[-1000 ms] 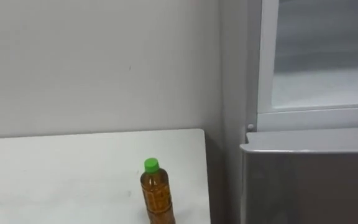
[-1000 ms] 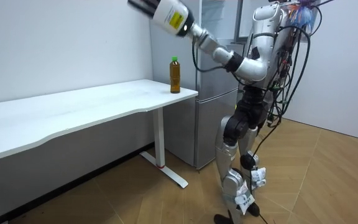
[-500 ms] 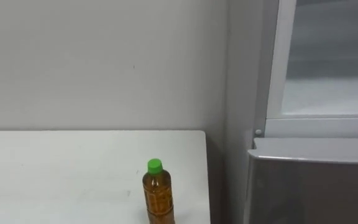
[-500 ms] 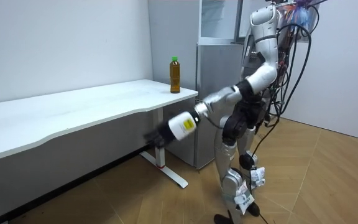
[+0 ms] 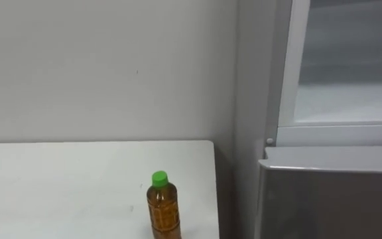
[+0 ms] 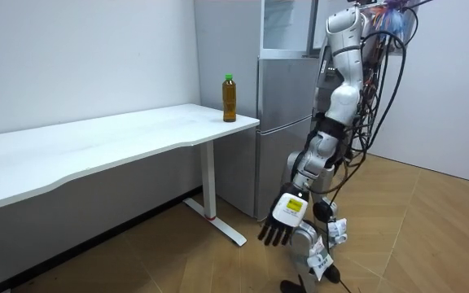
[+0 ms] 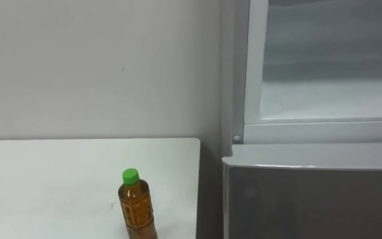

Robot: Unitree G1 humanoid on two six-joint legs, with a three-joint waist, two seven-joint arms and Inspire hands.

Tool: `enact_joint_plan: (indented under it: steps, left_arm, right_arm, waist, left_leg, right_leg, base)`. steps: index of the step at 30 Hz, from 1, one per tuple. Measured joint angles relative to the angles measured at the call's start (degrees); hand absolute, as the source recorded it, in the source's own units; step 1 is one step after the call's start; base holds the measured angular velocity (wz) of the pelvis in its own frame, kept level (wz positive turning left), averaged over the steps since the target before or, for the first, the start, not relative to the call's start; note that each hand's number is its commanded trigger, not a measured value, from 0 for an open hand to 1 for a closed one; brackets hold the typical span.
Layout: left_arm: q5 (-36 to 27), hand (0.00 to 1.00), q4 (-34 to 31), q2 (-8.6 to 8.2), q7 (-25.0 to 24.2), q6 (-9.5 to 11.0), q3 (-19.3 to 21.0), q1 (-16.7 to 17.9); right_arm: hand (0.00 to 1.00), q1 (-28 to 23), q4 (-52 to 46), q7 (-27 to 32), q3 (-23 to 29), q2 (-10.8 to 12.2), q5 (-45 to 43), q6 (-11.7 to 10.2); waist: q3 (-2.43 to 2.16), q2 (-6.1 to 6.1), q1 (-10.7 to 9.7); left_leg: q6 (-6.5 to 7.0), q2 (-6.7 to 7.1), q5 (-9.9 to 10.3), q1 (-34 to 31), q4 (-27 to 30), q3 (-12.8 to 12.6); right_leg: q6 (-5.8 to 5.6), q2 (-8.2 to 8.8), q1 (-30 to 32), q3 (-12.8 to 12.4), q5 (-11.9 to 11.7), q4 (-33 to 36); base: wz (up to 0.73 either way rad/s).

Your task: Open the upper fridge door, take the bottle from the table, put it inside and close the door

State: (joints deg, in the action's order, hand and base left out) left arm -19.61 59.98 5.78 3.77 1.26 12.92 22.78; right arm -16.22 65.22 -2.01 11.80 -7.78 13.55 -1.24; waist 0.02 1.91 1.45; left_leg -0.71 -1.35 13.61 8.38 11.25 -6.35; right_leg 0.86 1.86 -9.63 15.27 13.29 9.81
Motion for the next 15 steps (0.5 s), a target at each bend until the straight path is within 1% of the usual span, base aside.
enact_joint_plan:
  steps: [2,4,5,7,10,12,15]
  left_arm:
    - [2.25,0.00,0.40,-0.01,-0.41,-0.48,-0.93,-0.67]
    - [6.93,0.00,0.79,0.02,-0.49,-0.88,-1.19,-1.03]
    - [7.87,0.00,0.77,0.03,-0.49,-0.90,-1.37,-1.16]
    - [11.04,0.00,0.73,0.10,-0.50,-1.02,-2.26,-2.88]
    - [12.81,0.00,0.73,0.13,-0.60,-1.14,-2.57,-4.71]
    - [13.73,0.00,0.81,0.42,-0.68,-1.35,-2.85,-5.49]
    - [14.27,0.00,0.80,0.63,-1.35,-1.40,-3.05,-5.97]
  right_arm:
    - [0.00,0.79,1.13,0.02,-0.11,0.00,0.15,-0.13]
    - [0.00,1.15,1.90,-0.01,-1.36,-0.01,0.65,-0.35]
    - [0.00,1.32,2.09,-0.01,-1.66,-0.01,0.77,-0.48]
    - [0.00,2.25,2.43,-0.04,-2.81,0.03,0.92,-0.58]
    - [0.00,3.01,3.77,-0.19,-3.84,0.15,0.91,-0.48]
    - [0.00,3.23,3.87,-0.66,-3.92,0.15,1.31,-0.45]
    - [0.00,3.20,3.85,-0.72,-3.91,0.21,1.74,-0.45]
  waist:
    - [0.00,-0.01,-0.15]
    - [-0.15,-0.28,-0.69]
    - [-0.16,-0.40,-0.96]
    - [-0.15,-0.98,-1.77]
    - [-0.07,-1.83,-2.04]
    - [-0.02,-2.12,-2.38]
    - [0.01,-2.16,-2.68]
  left_leg:
    - [0.00,-0.09,-0.01,-0.09,0.02,-0.72]
    - [0.01,-0.09,-0.02,-0.12,0.05,-1.16]
    - [0.01,-0.09,-0.02,-0.12,0.07,-1.26]
    - [0.01,-0.06,-0.02,-0.09,0.06,-1.45]
    - [0.01,-0.06,-0.02,-0.04,0.06,-1.52]
    - [0.01,-0.05,-0.02,0.02,0.08,-1.52]
    - [0.01,-0.01,-0.02,-0.04,0.06,-1.51]
  right_leg:
    - [0.01,-0.09,0.50,-0.73,-0.06,0.15]
    - [0.01,-0.09,0.56,-1.14,-0.09,0.18]
    - [0.00,-0.08,0.56,-1.17,-0.10,0.15]
    - [-0.02,-0.04,0.57,-1.19,-0.11,0.10]
    - [-0.03,-0.04,0.58,-1.26,-0.11,-0.01]
    - [-0.06,-0.04,0.58,-1.24,-0.13,-0.14]
    - [-0.11,0.02,0.72,-1.21,-0.17,-0.22]
  base:
    - [-0.13]
    - [-0.10]
    - [-0.04]
    - [-0.02]
    - [0.00]
    - [0.00]
    - [0.00]
